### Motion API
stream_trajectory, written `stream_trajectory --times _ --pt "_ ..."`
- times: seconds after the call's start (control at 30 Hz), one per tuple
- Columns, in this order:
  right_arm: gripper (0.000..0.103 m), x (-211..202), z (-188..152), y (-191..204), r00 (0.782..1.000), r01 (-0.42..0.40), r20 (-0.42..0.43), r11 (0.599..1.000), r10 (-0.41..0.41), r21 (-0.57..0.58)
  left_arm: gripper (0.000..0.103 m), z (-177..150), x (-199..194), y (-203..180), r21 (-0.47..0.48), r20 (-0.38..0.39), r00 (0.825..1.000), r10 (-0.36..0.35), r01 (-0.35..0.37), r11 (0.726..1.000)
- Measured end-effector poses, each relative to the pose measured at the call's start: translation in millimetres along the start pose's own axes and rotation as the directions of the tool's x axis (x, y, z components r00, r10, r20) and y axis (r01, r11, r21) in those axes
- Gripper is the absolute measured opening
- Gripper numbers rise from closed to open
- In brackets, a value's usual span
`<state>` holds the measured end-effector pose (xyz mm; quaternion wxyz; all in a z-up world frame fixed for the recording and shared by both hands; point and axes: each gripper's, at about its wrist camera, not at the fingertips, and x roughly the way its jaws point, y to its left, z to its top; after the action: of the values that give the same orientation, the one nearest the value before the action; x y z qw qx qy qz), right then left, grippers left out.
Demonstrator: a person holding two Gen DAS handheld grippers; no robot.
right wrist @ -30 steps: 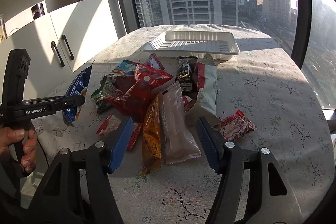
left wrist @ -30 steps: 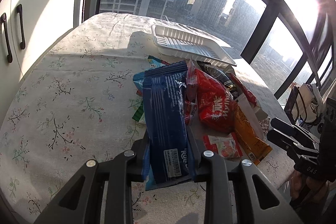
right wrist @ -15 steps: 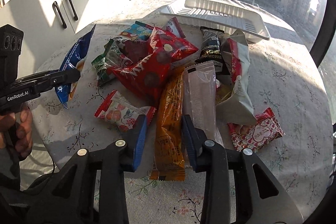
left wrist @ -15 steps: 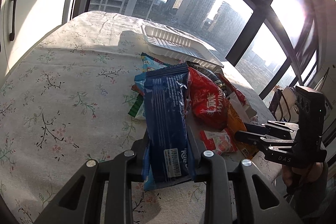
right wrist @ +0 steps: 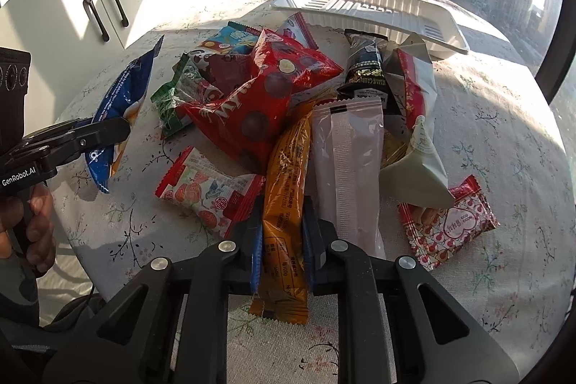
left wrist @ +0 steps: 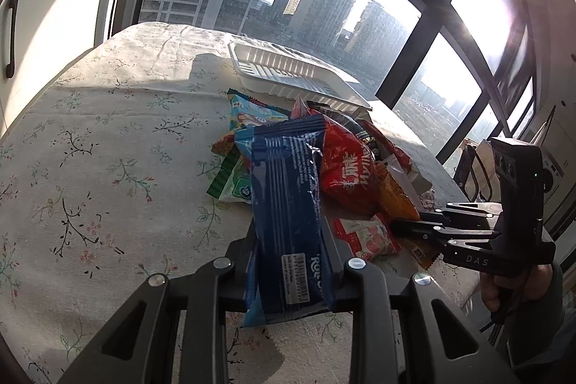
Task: Organize snacks
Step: 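Grasp the blue biscuit packet with the left tool while the right tool grasps the orange bar, then carry the blue packet and orange bar into the white tray and release both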
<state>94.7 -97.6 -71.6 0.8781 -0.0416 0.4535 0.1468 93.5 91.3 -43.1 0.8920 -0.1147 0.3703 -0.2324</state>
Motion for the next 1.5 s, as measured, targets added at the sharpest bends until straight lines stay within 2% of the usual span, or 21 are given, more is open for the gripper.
stream_trajectory --times 0.13,0.23,0.37,0.5,0.7,0.77,0.87,0.97,1.1,1.33,1.5 --pt "0.016 -13 -2 -3 0.999 -0.02 0.039 1.0 0.019 0.023 0.028 1 -3 -2 0.004 0.009 1.0 0.004 -0.004 1.0" --pt "0.016 -28 -4 -6 0.995 -0.071 0.079 0.997 0.067 0.043 0.028 1 -7 -4 0.009 0.015 1.0 0.0 0.0 1.0" --pt "0.016 -51 -3 -16 0.981 -0.148 0.139 0.986 0.136 0.073 0.028 7 -11 -4 0.006 0.022 1.0 -0.017 0.017 1.0" --pt "0.016 -67 -1 -35 0.968 -0.193 0.187 0.974 0.169 0.116 0.028 23 -20 0 -0.007 0.036 0.998 -0.051 0.052 0.999" --pt "0.016 -92 11 -106 0.959 -0.16 0.267 0.956 0.093 0.244 0.028 76 -24 16 0.031 0.064 0.998 0.003 -0.005 1.0" --pt "0.016 -100 21 -136 0.955 -0.14 0.292 0.948 0.053 0.286 0.028 98 -17 18 0.06 0.064 0.997 0.045 -0.049 0.997" --pt "0.016 -108 41 -175 0.946 -0.115 0.325 0.936 0.0 0.334 0.028 136 1 19 0.097 0.055 0.996 0.063 -0.069 0.993" --pt "0.016 -108 71 -205 0.937 -0.113 0.349 0.929 -0.018 0.353 0.028 172 29 15 0.143 0.039 0.994 0.103 -0.108 0.984" --pt "0.016 -92 119 -225 0.939 -0.129 0.344 0.933 0.006 0.335 0.028 211 79 4 0.183 -0.004 0.992 0.127 -0.124 0.975" --pt "0.016 -31 195 -229 0.962 -0.123 0.268 0.955 0.048 0.271 0.028 243 160 -10 0.227 -0.096 0.982 0.165 -0.14 0.964" --pt "0.016 19 222 -234 0.982 -0.086 0.183 0.959 0.036 0.271 0.028 248 202 -8 0.261 -0.152 0.966 0.209 -0.165 0.951"
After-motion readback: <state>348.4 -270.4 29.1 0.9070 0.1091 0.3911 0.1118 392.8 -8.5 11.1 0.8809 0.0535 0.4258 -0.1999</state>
